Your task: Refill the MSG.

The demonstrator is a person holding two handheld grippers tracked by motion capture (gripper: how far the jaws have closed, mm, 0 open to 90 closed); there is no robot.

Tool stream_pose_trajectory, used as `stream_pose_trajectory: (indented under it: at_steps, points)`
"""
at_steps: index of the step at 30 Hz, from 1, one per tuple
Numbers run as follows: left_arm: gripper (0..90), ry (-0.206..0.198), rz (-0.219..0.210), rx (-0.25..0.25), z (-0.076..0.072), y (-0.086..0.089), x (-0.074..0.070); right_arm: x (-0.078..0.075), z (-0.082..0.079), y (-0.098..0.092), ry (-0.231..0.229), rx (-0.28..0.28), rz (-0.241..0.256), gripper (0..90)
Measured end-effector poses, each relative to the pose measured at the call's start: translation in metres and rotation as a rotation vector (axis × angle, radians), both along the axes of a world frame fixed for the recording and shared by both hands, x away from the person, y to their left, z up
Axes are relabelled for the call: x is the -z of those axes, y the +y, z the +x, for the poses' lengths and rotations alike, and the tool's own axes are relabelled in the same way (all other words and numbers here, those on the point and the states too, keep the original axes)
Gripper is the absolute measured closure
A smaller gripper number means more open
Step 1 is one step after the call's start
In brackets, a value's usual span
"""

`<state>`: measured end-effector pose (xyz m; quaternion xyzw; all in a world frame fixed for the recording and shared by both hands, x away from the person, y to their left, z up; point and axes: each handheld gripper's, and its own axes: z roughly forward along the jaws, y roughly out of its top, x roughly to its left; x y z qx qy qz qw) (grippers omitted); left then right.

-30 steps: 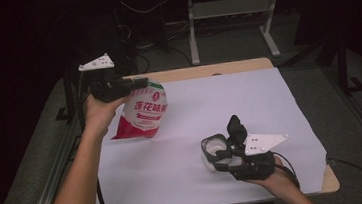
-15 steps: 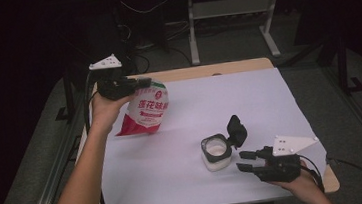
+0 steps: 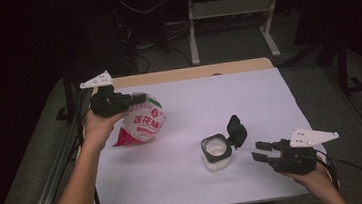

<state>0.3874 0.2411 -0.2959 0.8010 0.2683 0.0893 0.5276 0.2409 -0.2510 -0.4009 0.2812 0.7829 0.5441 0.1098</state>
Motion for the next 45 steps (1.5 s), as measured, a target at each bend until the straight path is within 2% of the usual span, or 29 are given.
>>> stream_pose_trajectory:
  at_steps: [4, 7, 11, 14, 16, 22, 27, 30, 35, 37, 45]
  points:
    - [89.5, 0.026, 0.007, 0.003, -0.008, 0.004, 0.015, 0.003, 0.005, -0.006, 0.009, 0.029, -0.003, 58.9]
    - [89.6, 0.038, -0.011, 0.008, -0.015, 0.007, 0.026, 0.005, 0.007, -0.007, 0.016, 0.039, -0.006, 58.9]
    - [89.6, 0.058, -0.011, 0.022, -0.022, 0.009, 0.04, 0.007, 0.011, -0.009, 0.018, 0.053, -0.015, 58.8]
    - [89.5, 0.077, -0.031, 0.039, -0.026, 0.01, 0.047, 0.009, 0.013, -0.011, 0.021, 0.067, -0.024, 58.6]
    - [89.4, 0.092, -0.027, 0.052, -0.027, 0.008, 0.048, 0.009, 0.015, -0.012, 0.024, 0.071, -0.026, 58.3]
    - [88.8, 0.101, 0.066, 0.092, -0.028, -0.001, 0.041, 0.011, 0.016, -0.014, 0.033, 0.09, -0.041, 58.0]
    - [85.2, 0.113, 0.13, 0.097, -0.029, -0.005, 0.036, 0.011, 0.017, -0.014, 0.031, 0.092, -0.043, 58.0]
    - [84.1, 0.125, 0.145, 0.11, -0.03, -0.005, 0.035, 0.012, 0.017, -0.014, 0.032, 0.09, -0.045, 57.9]
    - [78.3, 0.126, 0.181, 0.115, -0.034, -0.004, 0.03, 0.013, 0.018, -0.015, 0.033, 0.092, -0.049, 57.8]
    - [75.5, 0.139, 0.189, 0.118, -0.035, -0.003, 0.03, 0.012, 0.019, -0.015, 0.034, 0.094, -0.048, 57.8]
    - [56.0, 0.146, 0.212, 0.123, -0.044, 0.002, 0.029, 0.013, 0.019, -0.016, 0.036, 0.1, -0.05, 57.2]
